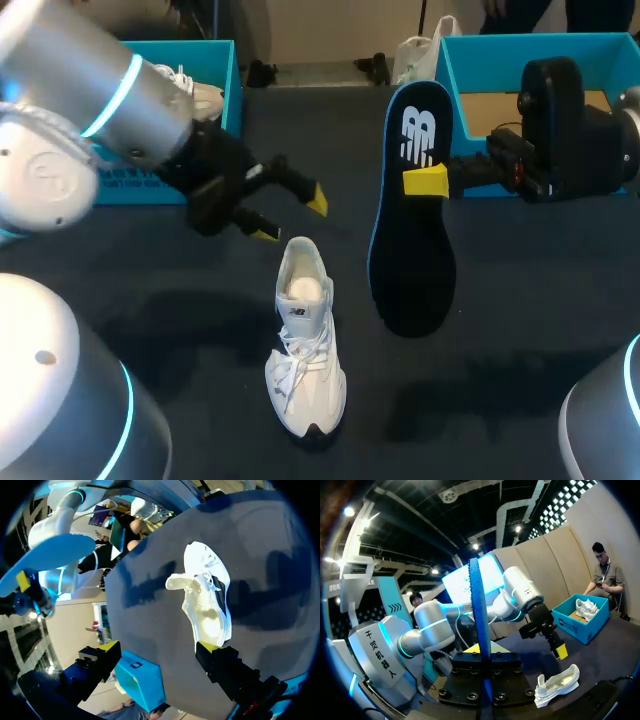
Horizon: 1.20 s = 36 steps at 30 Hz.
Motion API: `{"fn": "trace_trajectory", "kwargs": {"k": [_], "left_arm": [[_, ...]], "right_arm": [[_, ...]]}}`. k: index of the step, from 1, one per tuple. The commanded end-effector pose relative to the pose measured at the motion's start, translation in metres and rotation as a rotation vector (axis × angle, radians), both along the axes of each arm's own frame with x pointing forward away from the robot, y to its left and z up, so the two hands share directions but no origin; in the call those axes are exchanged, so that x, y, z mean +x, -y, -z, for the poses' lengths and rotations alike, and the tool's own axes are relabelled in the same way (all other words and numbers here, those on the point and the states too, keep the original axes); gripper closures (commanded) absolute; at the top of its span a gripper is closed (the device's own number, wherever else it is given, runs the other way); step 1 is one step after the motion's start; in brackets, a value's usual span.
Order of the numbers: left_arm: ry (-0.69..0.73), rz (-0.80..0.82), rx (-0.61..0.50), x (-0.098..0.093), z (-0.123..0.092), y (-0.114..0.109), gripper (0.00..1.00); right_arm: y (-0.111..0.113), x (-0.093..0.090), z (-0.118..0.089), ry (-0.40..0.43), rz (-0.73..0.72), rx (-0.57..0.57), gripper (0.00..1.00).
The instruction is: Take the shoe out of the shoebox, open the shoe tongue, remove and reinsert the insole, then place the shoe into the shoebox
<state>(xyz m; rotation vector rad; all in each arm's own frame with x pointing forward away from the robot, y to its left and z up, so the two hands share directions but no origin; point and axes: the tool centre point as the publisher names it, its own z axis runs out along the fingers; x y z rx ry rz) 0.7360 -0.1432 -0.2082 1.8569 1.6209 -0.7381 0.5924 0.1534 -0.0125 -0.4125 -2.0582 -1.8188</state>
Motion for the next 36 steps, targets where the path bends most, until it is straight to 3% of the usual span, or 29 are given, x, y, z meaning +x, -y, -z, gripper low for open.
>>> {"fn": "trace_trajectory", "kwargs": {"k": [1,5,15,27,33,36], "left_arm": [[-0.007,0.003,-0.14,-0.006,0.0,-0.01,0.0],[-0.007,0.003,-0.14,-0.006,0.0,-0.01,0.0],[0.034,-0.018,-0.383,0.028,-0.035,-0.01,0.0],[0.026,-0.029,-0.552,0.035,-0.065,-0.016,0.0],[0.042,-0.025,-0.589,0.03,-0.077,-0.013,0.0],[0.047,-0.03,-0.619,0.029,-0.083,-0.012,0.0]], "right_arm": [[-0.003,0.001,0.001,-0.001,0.0,-0.001,1.0],[-0.003,0.001,0.001,-0.001,0.0,-0.001,1.0],[-0.003,0.001,0.001,-0.001,0.0,-0.001,1.0],[-0.003,0.001,0.001,-0.001,0.0,-0.001,1.0],[0.001,0.039,0.008,-0.167,-0.022,-0.011,1.0],[0.005,0.071,0.014,-0.23,-0.045,-0.034,1.0]]}}
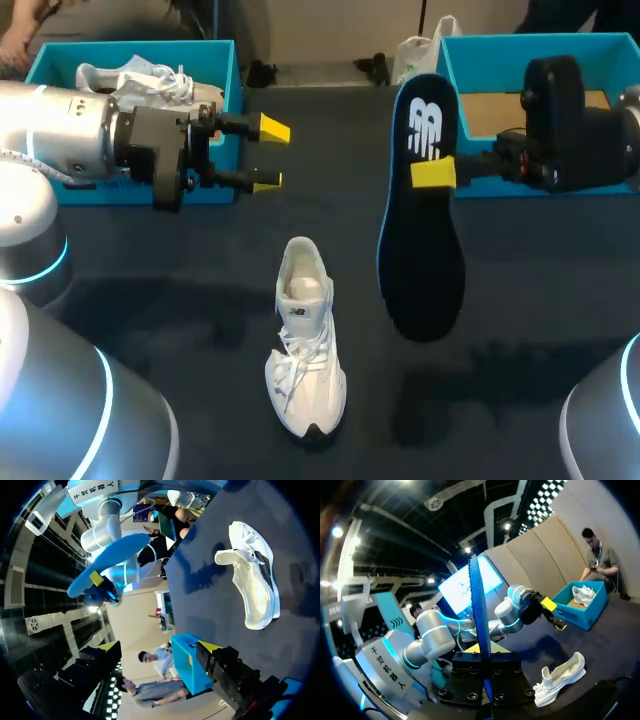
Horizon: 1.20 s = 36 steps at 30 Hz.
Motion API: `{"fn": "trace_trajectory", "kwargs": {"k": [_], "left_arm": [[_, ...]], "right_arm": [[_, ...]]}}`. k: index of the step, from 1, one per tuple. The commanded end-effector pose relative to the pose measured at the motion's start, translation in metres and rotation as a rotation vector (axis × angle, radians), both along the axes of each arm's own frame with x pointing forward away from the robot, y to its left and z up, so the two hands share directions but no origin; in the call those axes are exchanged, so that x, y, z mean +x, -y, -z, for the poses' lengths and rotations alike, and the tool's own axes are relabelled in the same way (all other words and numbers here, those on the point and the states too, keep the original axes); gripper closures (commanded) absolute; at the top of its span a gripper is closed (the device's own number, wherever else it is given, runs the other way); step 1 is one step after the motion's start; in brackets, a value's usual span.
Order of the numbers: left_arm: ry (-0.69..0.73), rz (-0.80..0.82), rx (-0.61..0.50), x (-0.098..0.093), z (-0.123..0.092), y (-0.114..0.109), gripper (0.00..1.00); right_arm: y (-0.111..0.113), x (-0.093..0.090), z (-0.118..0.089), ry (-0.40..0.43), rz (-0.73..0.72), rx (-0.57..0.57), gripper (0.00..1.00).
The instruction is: Take the shoe out of the shoebox, open the shoe tongue, remove and reinsert the insole, then place the shoe into the shoebox
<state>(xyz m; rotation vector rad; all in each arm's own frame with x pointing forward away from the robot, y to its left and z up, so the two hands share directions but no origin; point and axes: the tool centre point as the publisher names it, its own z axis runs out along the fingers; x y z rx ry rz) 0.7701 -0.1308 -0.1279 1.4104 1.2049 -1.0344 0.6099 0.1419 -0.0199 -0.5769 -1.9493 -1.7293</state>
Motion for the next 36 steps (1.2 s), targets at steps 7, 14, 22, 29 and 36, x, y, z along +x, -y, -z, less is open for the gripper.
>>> {"fn": "trace_trajectory", "kwargs": {"k": [7,14,22,29,36], "left_arm": [[-0.032,0.006,-0.086,-0.005,-0.008,-0.003,0.0],[-0.032,0.006,-0.086,-0.005,-0.008,-0.003,0.0],[-0.032,0.006,-0.086,-0.005,-0.008,-0.003,0.0],[-0.032,0.006,-0.086,-0.005,-0.008,-0.003,0.0],[-0.032,0.006,-0.086,-0.005,-0.008,-0.003,0.0]], "right_arm": [[0.003,0.103,0.017,-0.22,-0.064,-0.007,1.0],[0.003,0.103,0.017,-0.22,-0.064,-0.007,1.0],[-0.001,0.11,0.023,-0.249,-0.06,0.023,1.0],[-0.029,0.174,0.049,-0.484,-0.086,0.052,1.0],[-0.043,0.195,0.057,-0.586,-0.028,0.066,1.0]]}}
